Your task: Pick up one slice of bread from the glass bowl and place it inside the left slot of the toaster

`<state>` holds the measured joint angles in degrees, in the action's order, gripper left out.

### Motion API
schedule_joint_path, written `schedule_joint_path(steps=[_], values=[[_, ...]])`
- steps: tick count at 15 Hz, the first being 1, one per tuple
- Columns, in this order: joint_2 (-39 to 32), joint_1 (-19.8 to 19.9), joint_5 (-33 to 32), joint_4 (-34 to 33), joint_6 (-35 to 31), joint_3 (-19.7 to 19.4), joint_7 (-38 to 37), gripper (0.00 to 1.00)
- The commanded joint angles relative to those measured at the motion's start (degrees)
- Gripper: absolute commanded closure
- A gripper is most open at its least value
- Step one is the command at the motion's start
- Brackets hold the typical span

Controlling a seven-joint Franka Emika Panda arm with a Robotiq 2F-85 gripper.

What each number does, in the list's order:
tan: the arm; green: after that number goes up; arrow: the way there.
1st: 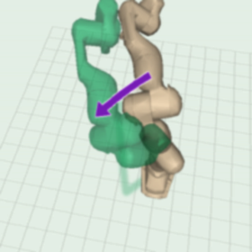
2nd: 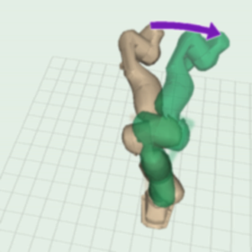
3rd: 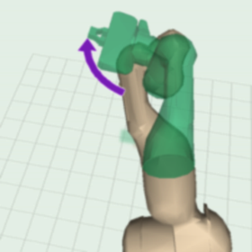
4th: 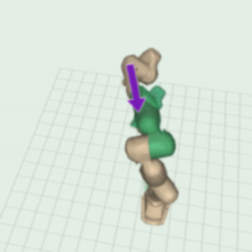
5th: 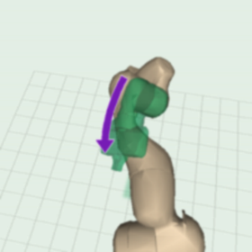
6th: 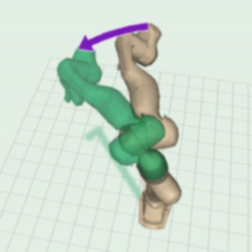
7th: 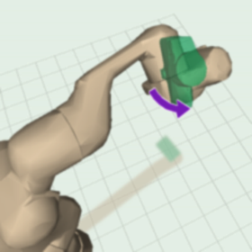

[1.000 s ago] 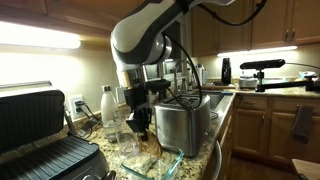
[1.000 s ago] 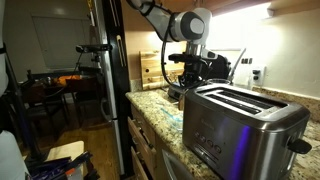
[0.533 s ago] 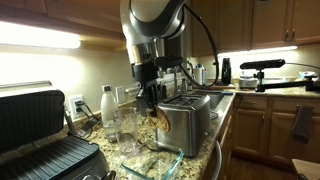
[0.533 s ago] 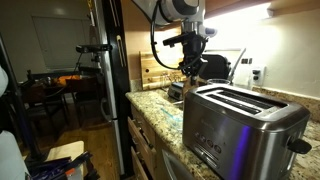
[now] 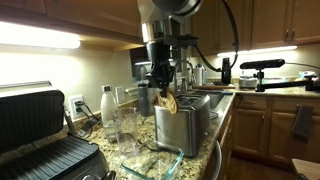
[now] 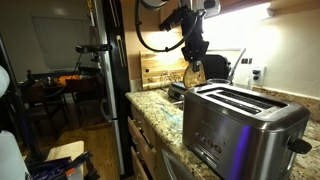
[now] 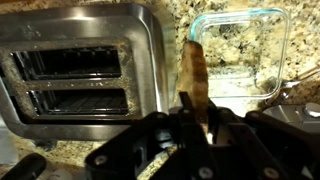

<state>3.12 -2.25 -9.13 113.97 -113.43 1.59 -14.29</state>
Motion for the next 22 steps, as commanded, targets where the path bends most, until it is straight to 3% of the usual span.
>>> schedule_joint_path(steps=[1,13,22], values=[[6.9,2.0,-0.2,3.9,1.2,-0.8,-6.4,0.91],[10.3,11.1,2.1,7.4,-0.3,-5.3,-27.5,0.9],[8.4,12.0,3.4,2.8,0.9,-6.1,-37.8,0.9]])
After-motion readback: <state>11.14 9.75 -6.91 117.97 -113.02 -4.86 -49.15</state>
